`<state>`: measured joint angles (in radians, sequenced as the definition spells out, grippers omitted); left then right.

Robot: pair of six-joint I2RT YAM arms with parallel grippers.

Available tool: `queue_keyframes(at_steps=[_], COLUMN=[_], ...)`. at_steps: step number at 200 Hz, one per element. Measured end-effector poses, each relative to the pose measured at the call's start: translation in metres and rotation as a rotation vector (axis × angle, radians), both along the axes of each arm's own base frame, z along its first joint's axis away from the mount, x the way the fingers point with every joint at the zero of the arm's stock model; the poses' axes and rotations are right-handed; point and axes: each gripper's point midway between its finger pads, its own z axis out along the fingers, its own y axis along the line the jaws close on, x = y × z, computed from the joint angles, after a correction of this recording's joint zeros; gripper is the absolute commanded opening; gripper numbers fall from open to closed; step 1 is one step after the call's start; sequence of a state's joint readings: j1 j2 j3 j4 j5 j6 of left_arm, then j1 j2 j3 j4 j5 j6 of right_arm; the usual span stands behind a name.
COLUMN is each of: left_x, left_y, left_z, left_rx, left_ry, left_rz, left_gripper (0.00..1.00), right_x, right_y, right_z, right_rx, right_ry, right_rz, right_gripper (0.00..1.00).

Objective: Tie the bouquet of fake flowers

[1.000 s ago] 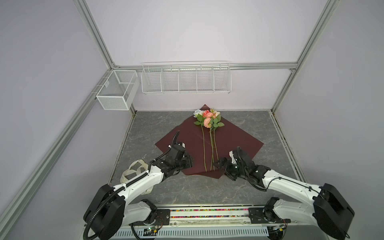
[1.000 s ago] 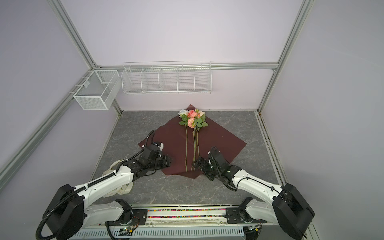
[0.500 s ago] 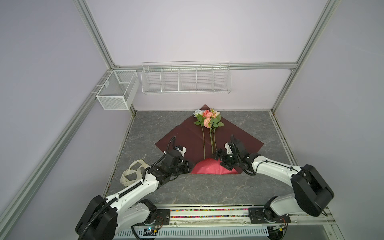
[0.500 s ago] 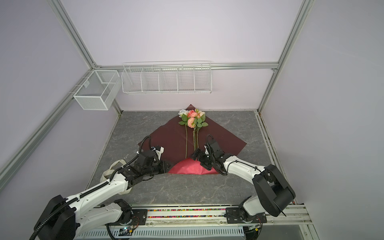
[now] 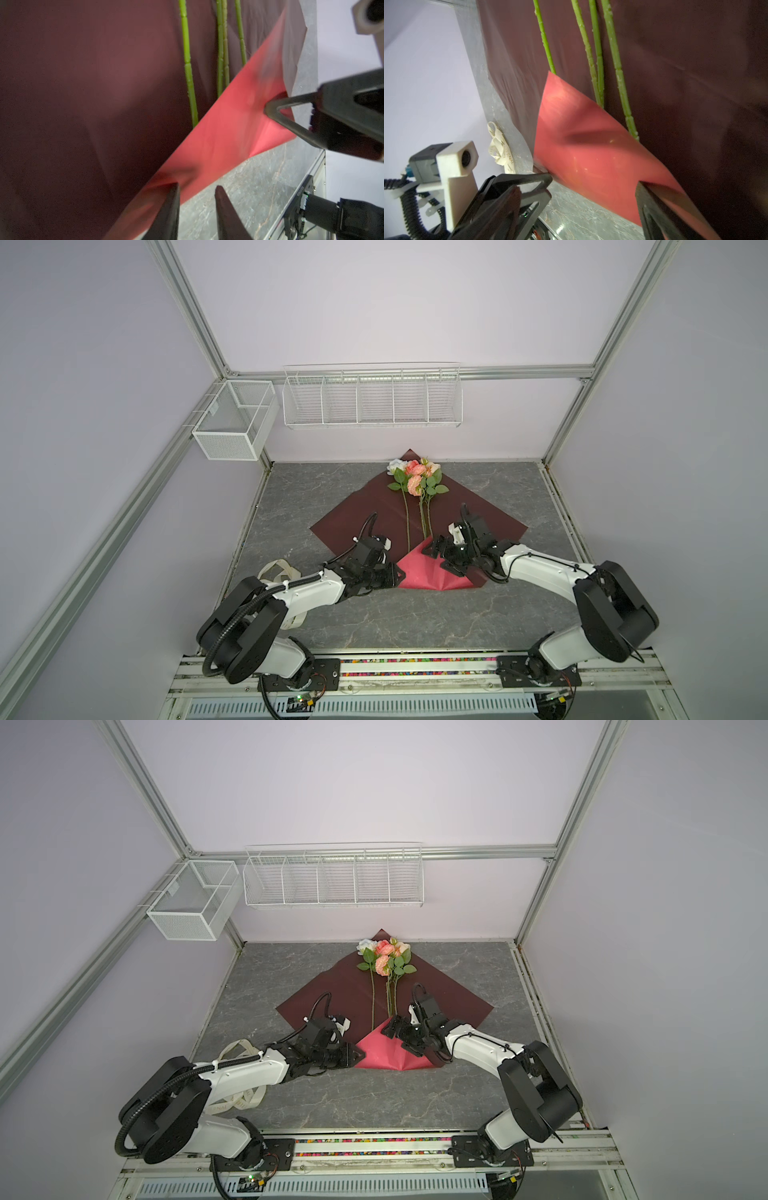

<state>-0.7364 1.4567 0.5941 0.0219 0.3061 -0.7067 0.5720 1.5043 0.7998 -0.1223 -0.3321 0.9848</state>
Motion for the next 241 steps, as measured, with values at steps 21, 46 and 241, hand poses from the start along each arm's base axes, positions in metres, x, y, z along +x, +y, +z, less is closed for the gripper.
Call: queue_keyframes(at_steps=[21, 46, 241], left_x=[0.001, 0.003, 0.004], left_y=[0.004, 0.008, 0.019], left_z=[-0.014, -0.023, -0.025], left_rx=[0.034, 0.062, 0.090], left_ry=[0.031, 0.046, 0.015], left_rz=[0.032, 0.058, 0.090], left_gripper=[0.27, 0.25, 0.24], right_x=[-0.009, -0.023, -0.065], right_y=[-0.011, -0.027, -0.112], right_z=[0.003, 0.010, -0.056], right_rx=[-0.059, -0.145, -0.717], right_ry=[-0.010, -0.039, 0.098], right_rz=[0.019, 0.050, 0.136], right_gripper=[0.93, 0.78, 0.35])
